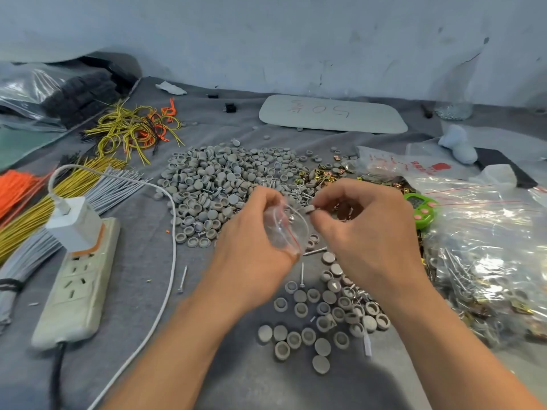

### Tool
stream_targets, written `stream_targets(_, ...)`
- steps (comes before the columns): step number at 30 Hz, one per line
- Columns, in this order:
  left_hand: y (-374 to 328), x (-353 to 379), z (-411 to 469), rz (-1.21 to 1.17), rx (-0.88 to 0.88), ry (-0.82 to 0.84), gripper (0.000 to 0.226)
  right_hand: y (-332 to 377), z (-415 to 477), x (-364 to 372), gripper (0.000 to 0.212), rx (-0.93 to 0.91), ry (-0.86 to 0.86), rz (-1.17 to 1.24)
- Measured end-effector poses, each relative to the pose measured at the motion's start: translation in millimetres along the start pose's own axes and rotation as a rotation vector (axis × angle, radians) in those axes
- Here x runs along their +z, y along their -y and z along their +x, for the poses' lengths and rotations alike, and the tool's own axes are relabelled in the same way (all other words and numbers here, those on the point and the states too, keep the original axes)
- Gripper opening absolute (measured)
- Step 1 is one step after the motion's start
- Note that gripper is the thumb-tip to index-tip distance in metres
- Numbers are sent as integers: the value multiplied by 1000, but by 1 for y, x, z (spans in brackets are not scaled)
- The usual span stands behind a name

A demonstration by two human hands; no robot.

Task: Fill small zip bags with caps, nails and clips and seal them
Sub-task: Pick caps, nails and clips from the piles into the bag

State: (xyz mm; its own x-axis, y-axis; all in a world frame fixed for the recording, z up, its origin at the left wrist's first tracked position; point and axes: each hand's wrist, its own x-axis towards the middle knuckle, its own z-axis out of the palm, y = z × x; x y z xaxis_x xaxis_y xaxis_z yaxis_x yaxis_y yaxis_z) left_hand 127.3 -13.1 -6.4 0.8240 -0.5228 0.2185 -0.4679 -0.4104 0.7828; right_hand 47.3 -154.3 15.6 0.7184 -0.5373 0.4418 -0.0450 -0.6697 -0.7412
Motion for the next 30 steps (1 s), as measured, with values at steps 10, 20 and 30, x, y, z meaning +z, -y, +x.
stream_targets(10, 1, 0, 2, 1, 34, 9, 51, -2, 3, 0, 19, 19, -6, -10)
stream_targets(20, 2, -5, 1, -72, 5, -27, 51, -20, -1, -12, 19, 169, 504, -599)
stream_targets(30, 2, 1, 1, 0, 34, -1, 51, -22, -4, 0, 12, 218, 648, -560)
